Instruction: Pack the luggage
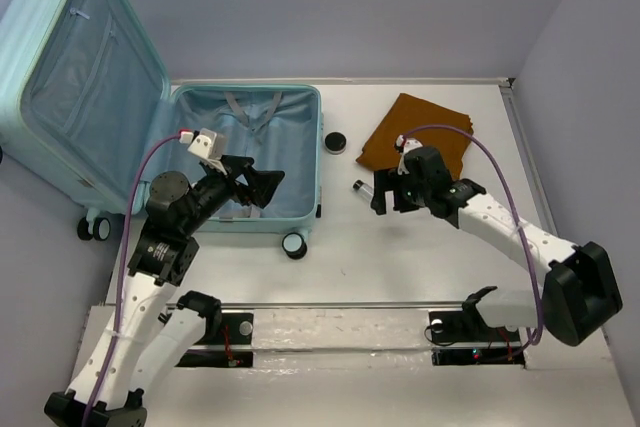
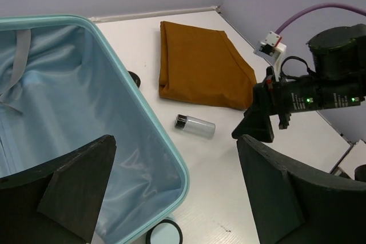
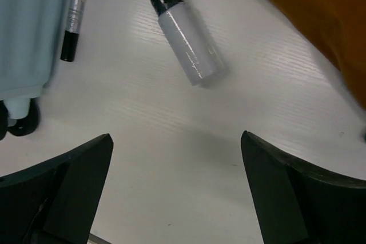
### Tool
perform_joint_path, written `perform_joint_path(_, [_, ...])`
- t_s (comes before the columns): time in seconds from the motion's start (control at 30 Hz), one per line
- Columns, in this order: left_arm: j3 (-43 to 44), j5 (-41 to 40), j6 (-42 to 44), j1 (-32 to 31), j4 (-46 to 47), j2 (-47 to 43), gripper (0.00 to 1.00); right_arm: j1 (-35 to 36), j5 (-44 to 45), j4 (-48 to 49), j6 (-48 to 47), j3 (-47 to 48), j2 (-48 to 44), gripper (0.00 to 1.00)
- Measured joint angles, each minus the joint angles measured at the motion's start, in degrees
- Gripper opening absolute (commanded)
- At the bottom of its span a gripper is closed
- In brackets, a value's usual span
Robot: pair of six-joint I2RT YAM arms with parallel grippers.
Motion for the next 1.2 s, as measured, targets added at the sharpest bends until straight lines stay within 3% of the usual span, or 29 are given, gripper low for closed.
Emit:
perform_joint_path(0.57, [-0.61,-1.60,1.27,0.35,-1.44,-2.03,0.99,-0.11,0.48,-3.10,-13.00,21.05,27.19,0.82])
perform_joint_path(0.73, [-0.63,-1.86,1.33,0.37,-1.51,-2.32,0.99,-0.09,-2.08,-4.35,-14.08,22.73,32.37,0.70])
perform_joint_path(0.77, [-0.63,-1.86,1.33,0.37,-1.51,-2.34,0.99,0.04,-2.38,-4.55,-14.10,22.77,33.33,0.58])
perform_joint_path(0.83, [-0.63,-1.84,1.36,0.37,-1.51,-2.36,0.99,0.42,-2.82,-4.66,-14.16,22.77,35.26,0.48])
perform_joint_path(0.87, [-0.63,-1.84,1.38,0.37,-1.51,-2.40,0.99,0.61,-2.95,-4.68,-14.12,22.77,35.91,0.33])
perform_joint_path(0.93, [-0.63,-1.86,1.44,0.37,-1.53,-2.51,0.99,1.03,-2.62,-4.44,-13.60,22.80,36.44,0.28])
perform_joint_path(1.1, [-0.66,-1.86,1.51,0.37,-1.55,-2.89,0.99,1.42,-1.46,-4.96,-12.46,22.77,33.16,0.27])
perform_joint_path(1.2, [-0.66,-1.88,1.51,0.37,-1.55,-3.17,0.99,2.19,-1.27,-5.70,-11.41,23.63,25.53,0.27])
